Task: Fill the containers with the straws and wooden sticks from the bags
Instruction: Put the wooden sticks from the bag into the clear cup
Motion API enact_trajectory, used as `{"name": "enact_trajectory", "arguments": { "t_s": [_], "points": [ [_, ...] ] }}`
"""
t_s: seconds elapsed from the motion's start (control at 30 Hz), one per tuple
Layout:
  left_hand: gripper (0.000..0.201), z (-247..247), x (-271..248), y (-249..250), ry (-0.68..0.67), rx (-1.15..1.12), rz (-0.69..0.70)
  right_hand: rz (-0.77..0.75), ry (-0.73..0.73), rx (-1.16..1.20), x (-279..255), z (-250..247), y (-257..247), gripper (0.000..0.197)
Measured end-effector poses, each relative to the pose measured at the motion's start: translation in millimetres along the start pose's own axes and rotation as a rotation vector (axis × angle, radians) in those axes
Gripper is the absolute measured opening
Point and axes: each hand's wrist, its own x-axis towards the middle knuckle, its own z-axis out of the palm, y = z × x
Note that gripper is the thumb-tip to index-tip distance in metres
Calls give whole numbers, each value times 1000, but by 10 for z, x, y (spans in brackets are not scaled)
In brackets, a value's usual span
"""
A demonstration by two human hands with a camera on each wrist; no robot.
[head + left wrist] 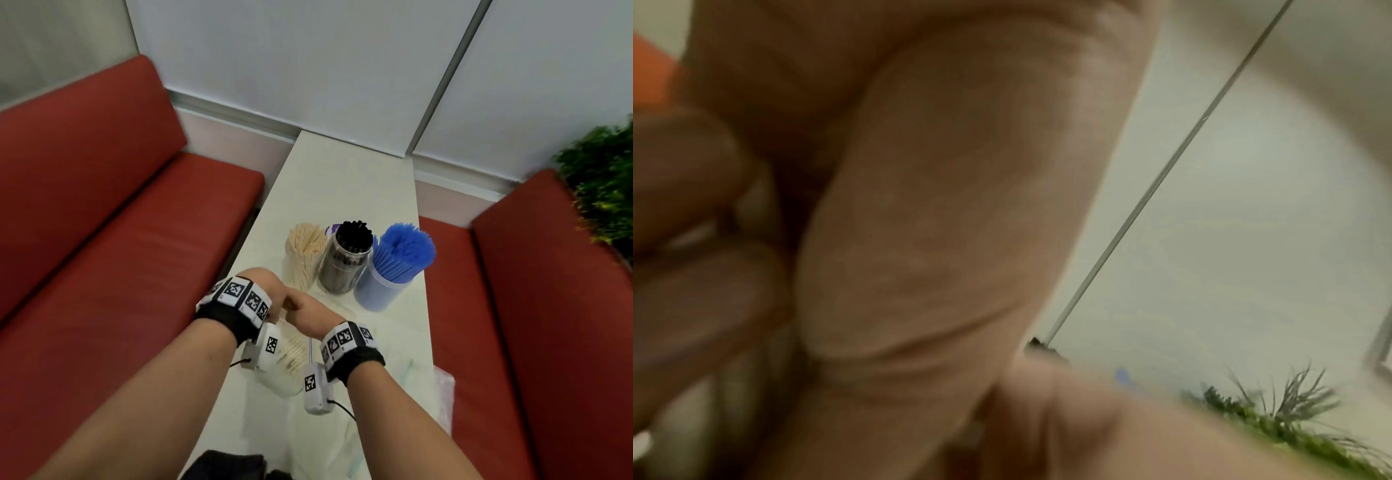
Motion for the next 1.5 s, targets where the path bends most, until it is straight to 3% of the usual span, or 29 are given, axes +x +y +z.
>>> {"name": "enact_trajectory", "arguments": {
  "t_s": [0.07,0.1,0.13,0.2,0.23,0.3,0.37,0.5,0.57,0.67,0.73,0.77,0.93,1.03,1.13,1.37,1.5],
  "points": [
    [25,-106,-221,-50,59,55,23,23,-31,-166,-56,94,12,36],
    [23,-181,-329,-45,100,92,41,45,8,-209,-82,114,-15,18],
    [25,-262,-444,-25,124,92,56,73,67,-203,-110,120,-51,16],
    [27,-442,-637,24,146,3,124,120,182,-107,-127,122,-79,39],
    [28,-497,-681,17,181,-68,164,121,224,-20,-143,128,-126,36],
    [33,-616,-792,19,332,-225,223,60,304,173,-201,113,-234,12],
    [39,-699,-857,57,535,-321,272,57,373,294,-252,76,-340,29],
    [37,-666,-839,257,812,-437,384,10,465,360,-310,-40,-511,34],
    [36,-614,-847,323,913,-731,498,-5,460,366,-387,-108,-628,36],
    [45,-616,-853,318,928,-1429,671,-11,489,401,-545,-280,-805,34],
    [47,-570,-788,271,840,-1745,634,-85,521,503,-680,-428,-956,31],
    [45,-517,-737,255,724,-1845,598,-122,541,538,-739,-503,-1036,32],
    [20,-111,-545,407,-126,-1979,660,-223,556,549,-935,-675,-1302,56],
    [24,35,-501,556,-343,-2055,691,-241,505,607,-958,-637,-1276,56],
    [25,53,-490,610,-427,-2151,710,-248,487,554,-962,-579,-1162,50],
    [25,54,-408,688,-391,-2161,616,-360,546,495,-986,-693,-1057,27],
    [26,102,-364,717,-334,-2166,496,-357,550,525,-941,-688,-1014,42]
  ]
}}
